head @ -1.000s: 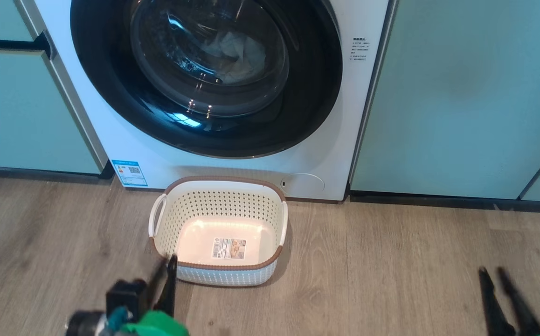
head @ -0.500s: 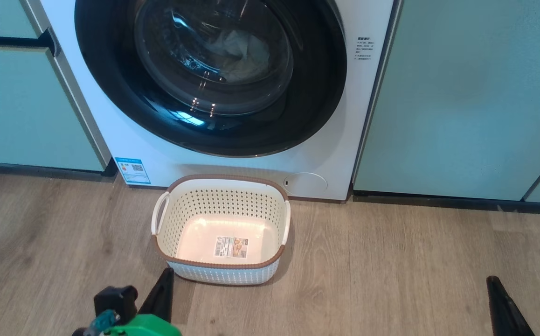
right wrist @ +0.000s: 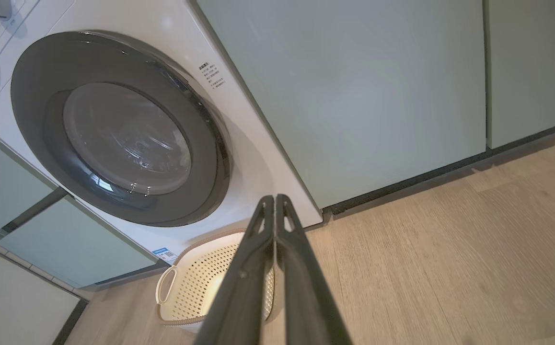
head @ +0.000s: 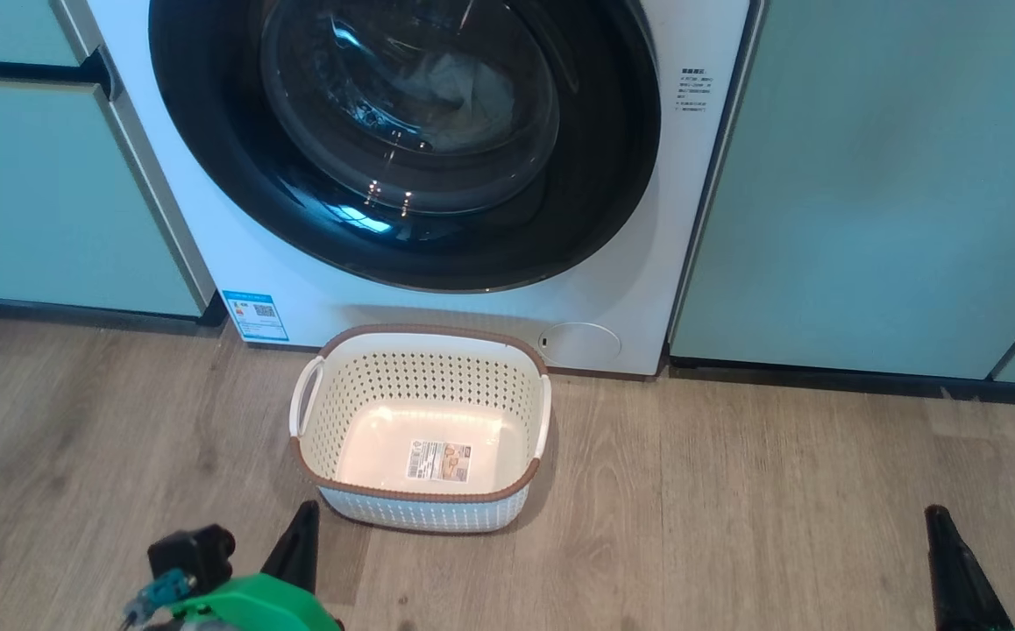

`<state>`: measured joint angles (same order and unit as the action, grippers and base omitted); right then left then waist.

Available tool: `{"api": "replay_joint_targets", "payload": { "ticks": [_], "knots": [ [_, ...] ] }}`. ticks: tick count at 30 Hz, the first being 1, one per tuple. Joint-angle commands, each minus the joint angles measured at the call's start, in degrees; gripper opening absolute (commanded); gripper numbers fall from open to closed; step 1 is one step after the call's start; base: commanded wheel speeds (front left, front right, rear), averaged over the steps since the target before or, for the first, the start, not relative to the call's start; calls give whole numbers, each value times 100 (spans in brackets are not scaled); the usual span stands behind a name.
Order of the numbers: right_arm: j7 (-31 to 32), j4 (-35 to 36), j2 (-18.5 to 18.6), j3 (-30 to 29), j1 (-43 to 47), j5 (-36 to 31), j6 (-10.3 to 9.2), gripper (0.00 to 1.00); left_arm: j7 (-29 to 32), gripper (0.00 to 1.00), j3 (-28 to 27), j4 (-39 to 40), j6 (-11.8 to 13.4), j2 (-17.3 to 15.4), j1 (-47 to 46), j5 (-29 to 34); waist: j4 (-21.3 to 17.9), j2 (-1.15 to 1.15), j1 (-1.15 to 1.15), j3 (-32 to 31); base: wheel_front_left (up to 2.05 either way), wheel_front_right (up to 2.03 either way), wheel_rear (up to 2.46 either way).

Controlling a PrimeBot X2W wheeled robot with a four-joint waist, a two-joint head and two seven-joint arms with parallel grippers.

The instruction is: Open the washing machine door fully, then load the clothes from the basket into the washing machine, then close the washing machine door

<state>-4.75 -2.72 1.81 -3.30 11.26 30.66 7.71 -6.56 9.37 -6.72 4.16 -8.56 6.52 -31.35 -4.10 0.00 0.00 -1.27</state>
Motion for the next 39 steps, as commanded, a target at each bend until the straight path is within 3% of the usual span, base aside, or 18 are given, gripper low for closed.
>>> {"api": "replay_joint_targets", "payload": {
  "ticks": [1,39],
  "knots": [
    [44,131,146,25,-302,202,-5,0,17,0,-144,120,-39,-39,-345,-185,7,0,0,2,0,0,0],
    [364,-356,224,18,-857,2645,-12,0,447,0,-618,-204,-481,132,-700,-2578,165,0,0,59,0,0,0]
  ]
}}
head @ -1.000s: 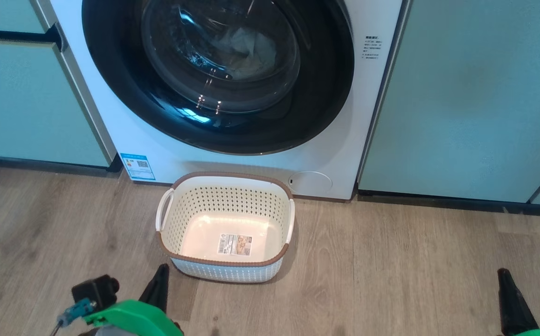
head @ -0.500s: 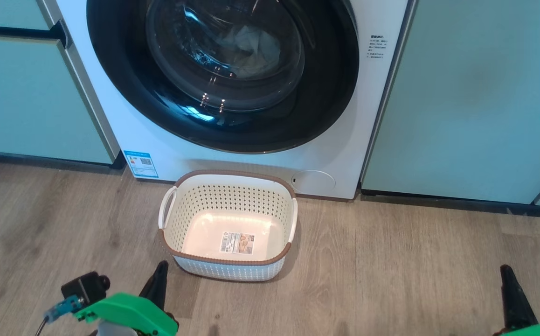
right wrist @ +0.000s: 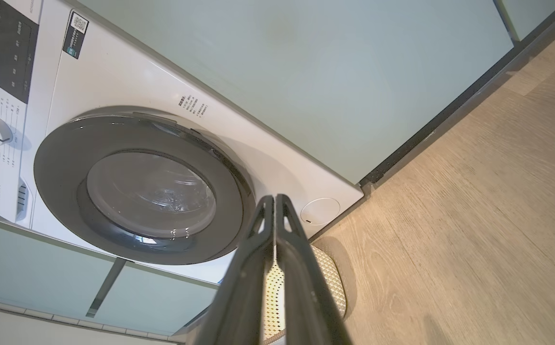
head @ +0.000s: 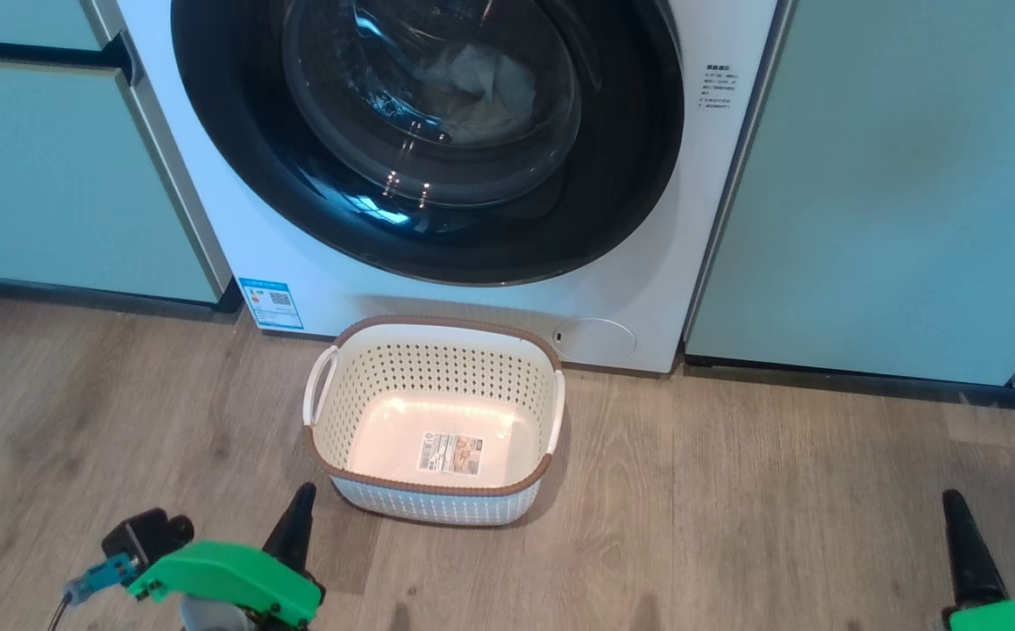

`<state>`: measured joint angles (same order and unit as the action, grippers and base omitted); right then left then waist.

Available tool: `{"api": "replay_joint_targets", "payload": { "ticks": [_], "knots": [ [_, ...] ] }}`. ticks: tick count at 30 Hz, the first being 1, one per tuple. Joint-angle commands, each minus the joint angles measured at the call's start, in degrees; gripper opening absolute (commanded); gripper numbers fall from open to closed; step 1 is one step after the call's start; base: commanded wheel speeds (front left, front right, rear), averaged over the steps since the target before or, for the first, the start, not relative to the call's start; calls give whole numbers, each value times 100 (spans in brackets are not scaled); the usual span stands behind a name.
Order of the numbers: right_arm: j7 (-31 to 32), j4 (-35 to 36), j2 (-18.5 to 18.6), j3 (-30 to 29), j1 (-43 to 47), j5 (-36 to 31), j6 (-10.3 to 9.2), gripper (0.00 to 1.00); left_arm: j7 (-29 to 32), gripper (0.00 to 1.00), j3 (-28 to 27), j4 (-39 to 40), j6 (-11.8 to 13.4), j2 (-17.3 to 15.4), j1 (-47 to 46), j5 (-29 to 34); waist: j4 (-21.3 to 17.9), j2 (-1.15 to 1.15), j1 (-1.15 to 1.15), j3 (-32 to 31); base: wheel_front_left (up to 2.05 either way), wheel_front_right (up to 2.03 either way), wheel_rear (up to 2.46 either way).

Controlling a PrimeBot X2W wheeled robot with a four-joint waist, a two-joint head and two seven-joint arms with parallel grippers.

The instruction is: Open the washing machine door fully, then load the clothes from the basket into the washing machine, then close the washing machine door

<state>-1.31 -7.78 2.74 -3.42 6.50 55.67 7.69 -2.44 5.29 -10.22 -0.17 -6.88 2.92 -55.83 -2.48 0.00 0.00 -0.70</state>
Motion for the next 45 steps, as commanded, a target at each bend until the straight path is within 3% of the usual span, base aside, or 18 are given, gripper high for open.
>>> {"api": "replay_joint_targets", "payload": {
  "ticks": [1,45],
  "knots": [
    [29,137,132,29,-396,209,-10,0,47,0,-224,138,-61,-31,-349,-194,8,0,0,3,0,0,0],
    [477,-449,165,-62,-1064,3045,-18,0,611,0,-851,-266,-585,218,-780,-2985,196,0,0,69,0,0,0]
  ]
}}
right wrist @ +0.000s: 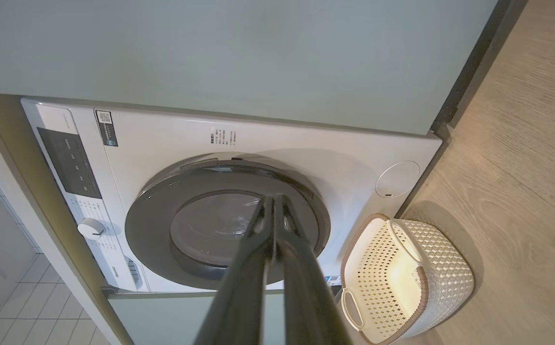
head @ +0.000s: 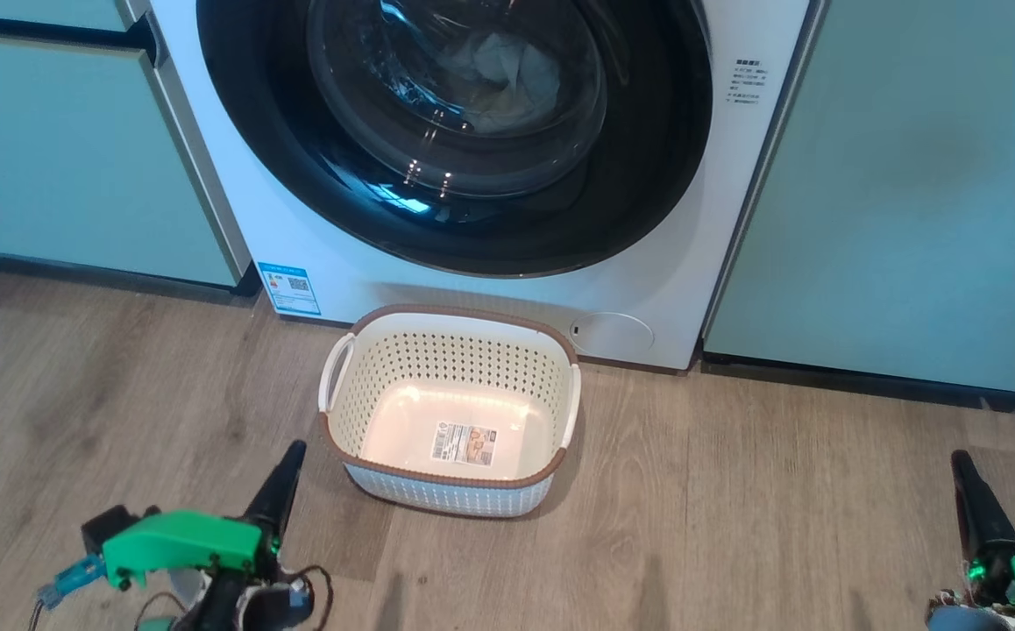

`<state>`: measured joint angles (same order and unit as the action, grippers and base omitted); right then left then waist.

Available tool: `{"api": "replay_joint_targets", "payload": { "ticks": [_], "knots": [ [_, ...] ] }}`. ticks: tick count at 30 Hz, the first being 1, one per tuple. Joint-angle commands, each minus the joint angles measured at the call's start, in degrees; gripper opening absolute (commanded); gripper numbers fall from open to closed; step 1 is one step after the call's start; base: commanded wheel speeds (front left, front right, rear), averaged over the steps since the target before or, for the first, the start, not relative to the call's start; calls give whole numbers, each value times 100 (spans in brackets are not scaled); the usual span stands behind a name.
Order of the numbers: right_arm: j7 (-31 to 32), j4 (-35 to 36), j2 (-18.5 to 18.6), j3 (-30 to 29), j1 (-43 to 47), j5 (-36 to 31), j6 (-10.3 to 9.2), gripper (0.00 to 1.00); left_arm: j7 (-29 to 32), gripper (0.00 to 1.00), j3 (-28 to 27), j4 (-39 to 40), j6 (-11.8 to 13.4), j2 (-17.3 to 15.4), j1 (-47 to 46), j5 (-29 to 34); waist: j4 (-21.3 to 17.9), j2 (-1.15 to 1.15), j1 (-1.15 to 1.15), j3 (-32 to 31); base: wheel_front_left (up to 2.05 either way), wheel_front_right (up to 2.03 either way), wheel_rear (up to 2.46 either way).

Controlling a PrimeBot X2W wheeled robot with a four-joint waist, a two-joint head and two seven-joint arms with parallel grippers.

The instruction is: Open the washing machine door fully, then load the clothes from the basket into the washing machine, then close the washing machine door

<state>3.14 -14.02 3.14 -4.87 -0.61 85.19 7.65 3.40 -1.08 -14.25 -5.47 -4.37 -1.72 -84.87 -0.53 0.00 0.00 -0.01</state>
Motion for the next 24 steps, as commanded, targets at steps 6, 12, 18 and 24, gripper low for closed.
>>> {"api": "replay_joint_targets", "payload": {
  "ticks": [6,12,18,24],
  "knots": [
    [96,95,127,66,-445,476,-15,0,106,0,-303,82,-127,3,-375,-460,26,0,0,9,0,0,0],
    [161,15,128,49,-536,857,-16,0,186,0,-391,27,-199,39,-434,-836,51,0,0,18,0,0,0],
    [175,10,118,35,-542,863,-16,0,198,0,-406,24,-202,48,-437,-845,53,0,0,19,0,0,0],
    [186,9,109,21,-543,852,-16,0,206,0,-416,24,-202,55,-438,-836,53,0,0,19,0,0,0]
  ]
}}
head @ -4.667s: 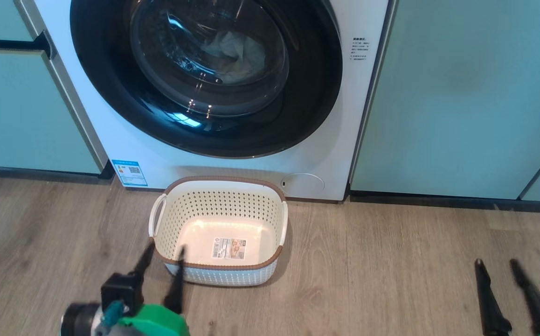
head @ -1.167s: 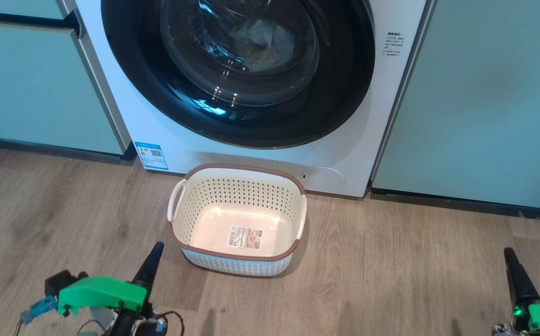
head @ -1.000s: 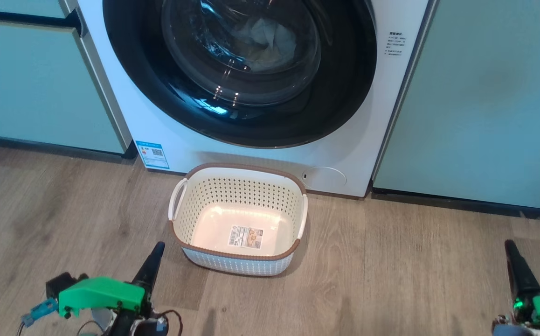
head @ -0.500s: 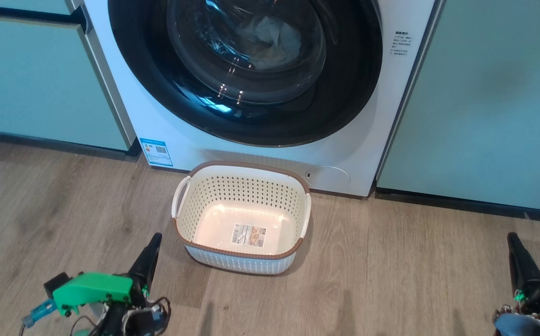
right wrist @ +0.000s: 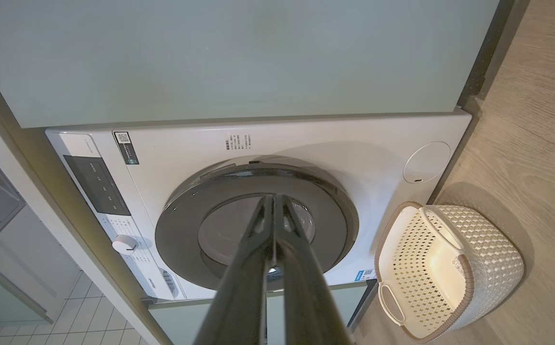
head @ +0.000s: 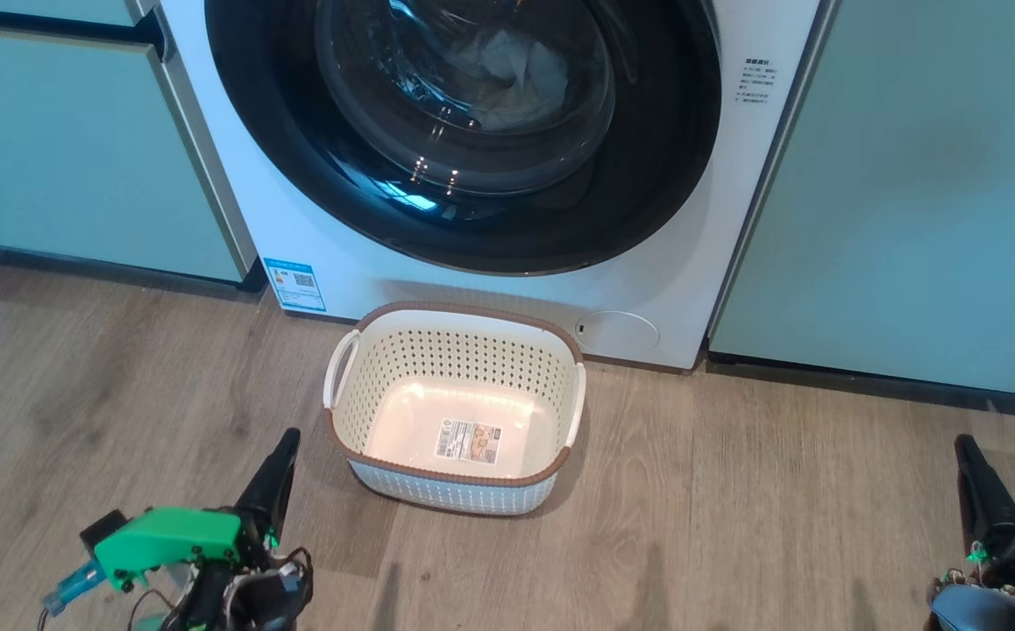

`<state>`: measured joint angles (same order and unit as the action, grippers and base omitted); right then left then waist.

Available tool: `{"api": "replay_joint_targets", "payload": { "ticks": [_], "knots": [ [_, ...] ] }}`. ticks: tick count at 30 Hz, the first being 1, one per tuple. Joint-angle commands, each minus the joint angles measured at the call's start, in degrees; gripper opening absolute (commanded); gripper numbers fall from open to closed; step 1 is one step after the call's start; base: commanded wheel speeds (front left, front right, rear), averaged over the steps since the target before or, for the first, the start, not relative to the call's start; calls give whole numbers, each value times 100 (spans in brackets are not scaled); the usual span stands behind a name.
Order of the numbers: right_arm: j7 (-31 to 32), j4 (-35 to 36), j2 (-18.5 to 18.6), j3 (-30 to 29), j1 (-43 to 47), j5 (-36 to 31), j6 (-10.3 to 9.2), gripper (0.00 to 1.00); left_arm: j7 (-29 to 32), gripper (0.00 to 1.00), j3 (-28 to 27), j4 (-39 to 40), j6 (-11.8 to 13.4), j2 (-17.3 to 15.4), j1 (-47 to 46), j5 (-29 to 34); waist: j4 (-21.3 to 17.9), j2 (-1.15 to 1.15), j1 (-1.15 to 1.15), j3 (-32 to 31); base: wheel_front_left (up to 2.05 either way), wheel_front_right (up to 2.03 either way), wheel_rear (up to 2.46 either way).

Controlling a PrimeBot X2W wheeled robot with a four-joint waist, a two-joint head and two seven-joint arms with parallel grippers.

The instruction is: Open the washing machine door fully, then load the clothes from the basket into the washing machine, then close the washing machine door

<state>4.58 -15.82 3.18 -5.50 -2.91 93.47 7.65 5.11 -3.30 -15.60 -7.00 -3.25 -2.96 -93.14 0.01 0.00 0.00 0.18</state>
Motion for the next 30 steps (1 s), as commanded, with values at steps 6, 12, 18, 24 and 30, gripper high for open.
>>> {"api": "replay_joint_targets", "payload": {
  "ticks": [6,12,18,24,30],
  "knots": [
    [51,188,96,72,-314,15,-16,0,41,0,-202,157,-48,-51,-314,-2,-1,0,0,0,0,0,0],
    [61,187,88,60,-315,5,-16,0,48,0,-211,157,-48,-45,-315,5,-1,0,0,0,0,0,0],
    [70,186,79,48,-316,-5,-16,0,55,0,-220,157,-48,-39,-316,12,-1,0,0,0,0,0,0],
    [79,185,71,37,-317,-14,-16,0,62,0,-228,157,-48,-33,-316,19,-1,0,0,0,0,0,0],
    [87,185,64,27,-318,-23,-16,0,68,0,-235,156,-48,-28,-317,25,-1,0,0,0,0,0,0]
  ]
}}
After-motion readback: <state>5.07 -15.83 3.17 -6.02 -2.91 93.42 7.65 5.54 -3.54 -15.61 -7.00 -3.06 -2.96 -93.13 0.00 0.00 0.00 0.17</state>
